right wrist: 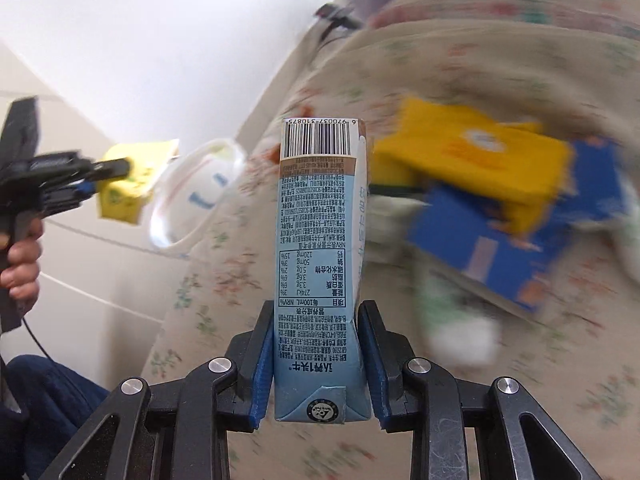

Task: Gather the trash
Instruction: 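Drop the yellow cup and milk carton into the white bucket with both tools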

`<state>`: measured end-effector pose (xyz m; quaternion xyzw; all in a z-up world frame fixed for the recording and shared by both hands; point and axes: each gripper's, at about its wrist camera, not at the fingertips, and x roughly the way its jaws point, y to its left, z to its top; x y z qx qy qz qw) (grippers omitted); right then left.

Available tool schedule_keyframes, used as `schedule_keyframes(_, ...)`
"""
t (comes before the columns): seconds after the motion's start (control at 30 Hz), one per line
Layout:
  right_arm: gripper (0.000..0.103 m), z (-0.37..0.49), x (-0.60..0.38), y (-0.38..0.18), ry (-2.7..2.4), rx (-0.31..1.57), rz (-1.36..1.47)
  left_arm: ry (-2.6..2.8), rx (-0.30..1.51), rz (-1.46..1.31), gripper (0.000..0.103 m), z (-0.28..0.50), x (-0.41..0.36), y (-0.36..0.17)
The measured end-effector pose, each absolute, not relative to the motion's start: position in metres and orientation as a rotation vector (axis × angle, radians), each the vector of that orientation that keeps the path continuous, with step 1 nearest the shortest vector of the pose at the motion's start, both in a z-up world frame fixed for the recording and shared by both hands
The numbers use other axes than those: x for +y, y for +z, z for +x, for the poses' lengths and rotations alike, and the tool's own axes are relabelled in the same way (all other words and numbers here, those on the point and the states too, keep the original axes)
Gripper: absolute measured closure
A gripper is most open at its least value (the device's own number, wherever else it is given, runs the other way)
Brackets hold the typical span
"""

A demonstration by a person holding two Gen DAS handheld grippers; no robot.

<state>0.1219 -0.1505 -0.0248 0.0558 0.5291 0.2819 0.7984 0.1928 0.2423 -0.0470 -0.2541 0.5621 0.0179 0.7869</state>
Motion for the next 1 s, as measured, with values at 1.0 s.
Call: schedule_keyframes(1.0,0.052,0.199,0.079,-0.070,0.651,1.106,-0.060,0.159,1.103,-0.675,0.054,0.187,0.297,-0.028)
